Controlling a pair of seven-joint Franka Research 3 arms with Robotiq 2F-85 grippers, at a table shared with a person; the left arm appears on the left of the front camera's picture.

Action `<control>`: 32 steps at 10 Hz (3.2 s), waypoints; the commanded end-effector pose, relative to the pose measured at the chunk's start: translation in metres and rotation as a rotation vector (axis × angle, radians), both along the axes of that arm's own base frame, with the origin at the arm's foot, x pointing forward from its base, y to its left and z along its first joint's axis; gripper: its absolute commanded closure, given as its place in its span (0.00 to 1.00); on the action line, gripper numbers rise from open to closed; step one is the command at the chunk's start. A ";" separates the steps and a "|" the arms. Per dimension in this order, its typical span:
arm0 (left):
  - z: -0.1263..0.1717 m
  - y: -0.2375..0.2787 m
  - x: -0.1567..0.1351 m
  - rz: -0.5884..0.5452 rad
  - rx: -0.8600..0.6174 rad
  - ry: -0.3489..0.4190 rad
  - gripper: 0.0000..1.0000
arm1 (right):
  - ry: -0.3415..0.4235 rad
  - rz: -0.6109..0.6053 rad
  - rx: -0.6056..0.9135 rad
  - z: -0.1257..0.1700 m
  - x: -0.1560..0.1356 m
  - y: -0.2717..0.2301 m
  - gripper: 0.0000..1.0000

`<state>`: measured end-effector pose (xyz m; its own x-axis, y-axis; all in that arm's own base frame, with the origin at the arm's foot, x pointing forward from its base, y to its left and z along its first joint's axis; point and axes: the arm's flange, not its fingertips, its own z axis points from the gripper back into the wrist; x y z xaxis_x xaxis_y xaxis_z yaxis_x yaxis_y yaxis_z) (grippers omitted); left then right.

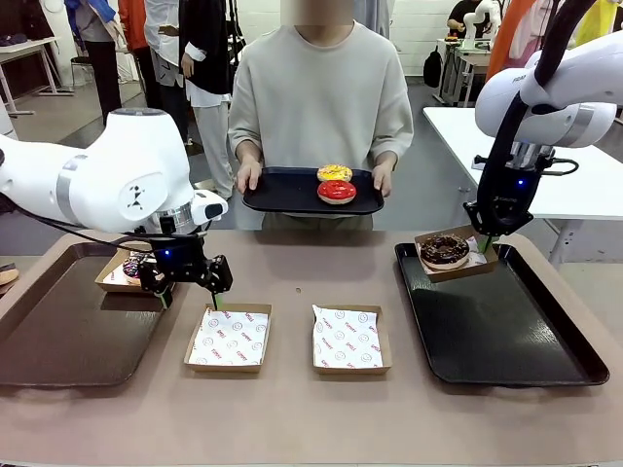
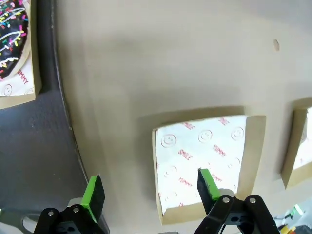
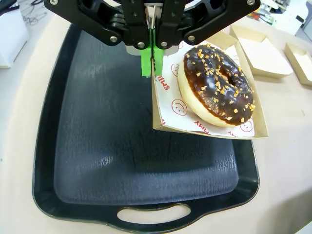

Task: Individually package the donuts and arrange them on the tray.
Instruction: Place the picked Paper togo box on the Handle tray while simultaneously picking up another Paper togo box from the table with the other hand.

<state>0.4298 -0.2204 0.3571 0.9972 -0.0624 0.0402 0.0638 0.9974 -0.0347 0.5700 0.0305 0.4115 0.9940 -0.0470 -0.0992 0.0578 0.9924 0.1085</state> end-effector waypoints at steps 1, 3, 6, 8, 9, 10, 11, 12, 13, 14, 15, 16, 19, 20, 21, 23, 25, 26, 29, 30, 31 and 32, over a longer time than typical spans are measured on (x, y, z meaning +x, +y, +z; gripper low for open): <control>-0.010 -0.003 -0.003 0.043 0.057 -0.071 0.00 | -0.002 0.001 -0.002 0.002 -0.001 0.000 0.98; 0.000 0.000 0.000 0.000 0.000 0.000 0.00 | -0.002 0.001 -0.002 0.002 -0.001 0.000 0.98; 0.000 0.000 0.000 0.000 0.000 0.000 0.00 | -0.002 0.001 -0.002 0.002 -0.001 0.000 0.98; 0.000 0.000 0.000 0.000 0.000 0.000 0.00 | -0.002 0.001 -0.002 0.002 -0.001 0.000 0.98; -0.004 0.001 0.000 0.012 0.013 -0.016 0.00 | 0.000 0.000 0.000 0.000 0.000 0.000 0.98; -0.008 -0.003 -0.008 0.044 0.028 -0.023 0.00 | 0.008 0.039 -0.034 -0.002 0.007 0.009 0.98; -0.011 -0.006 -0.012 0.073 0.019 -0.028 0.00 | 0.014 0.056 -0.047 -0.005 0.010 0.013 0.98; -0.013 -0.009 -0.014 0.105 0.018 -0.047 0.00 | 0.019 0.057 -0.049 -0.009 0.012 0.013 0.98; -0.015 -0.011 -0.015 0.111 0.021 -0.054 0.00 | 0.021 0.042 -0.052 -0.013 0.014 0.012 0.98; -0.017 -0.012 -0.015 0.120 0.025 -0.068 0.00 | 0.019 0.030 -0.064 -0.015 0.014 0.012 0.98; -0.020 -0.011 -0.015 0.123 0.023 -0.063 0.00 | 0.020 0.026 -0.068 -0.014 0.014 0.012 0.98; -0.022 -0.011 -0.015 0.128 0.020 -0.058 0.00 | 0.016 0.013 -0.068 -0.015 0.015 0.012 0.98; -0.030 -0.012 -0.016 0.129 0.041 -0.051 0.00 | 0.035 0.018 -0.087 -0.023 0.019 0.018 0.98; -0.032 -0.011 -0.016 0.129 0.043 -0.048 0.00 | 0.035 0.012 -0.104 -0.024 0.020 0.020 0.98; -0.033 -0.012 -0.017 0.125 0.044 -0.046 0.00 | 0.029 0.006 -0.116 -0.024 0.022 0.023 0.98; -0.036 -0.013 -0.016 0.127 0.048 -0.049 0.00 | 0.032 0.000 -0.117 -0.028 0.026 0.027 0.98; -0.041 -0.017 -0.017 0.119 0.059 -0.059 0.00 | 0.038 -0.014 -0.111 -0.035 0.031 0.029 0.98; -0.043 -0.018 -0.016 0.117 0.061 -0.057 0.00 | 0.041 -0.014 -0.107 -0.038 0.034 0.030 0.98; -0.046 -0.020 -0.016 0.115 0.060 -0.058 0.00 | 0.051 -0.021 -0.100 -0.044 0.041 0.032 0.98; -0.046 -0.019 -0.016 0.118 0.055 -0.055 0.00 | 0.053 -0.020 -0.098 -0.046 0.042 0.033 0.98; -0.045 -0.019 -0.017 0.115 0.042 -0.054 0.00 | 0.051 -0.019 -0.098 -0.045 0.042 0.033 0.98; -0.043 -0.018 -0.018 0.114 0.030 -0.052 0.00 | 0.050 -0.019 -0.095 -0.045 0.043 0.034 0.98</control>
<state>0.4144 -0.2331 0.3155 0.9975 0.0222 0.0674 -0.0226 0.9997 0.0059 0.6073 0.0589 0.3647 0.9879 -0.0578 -0.1440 0.0605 0.9981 0.0147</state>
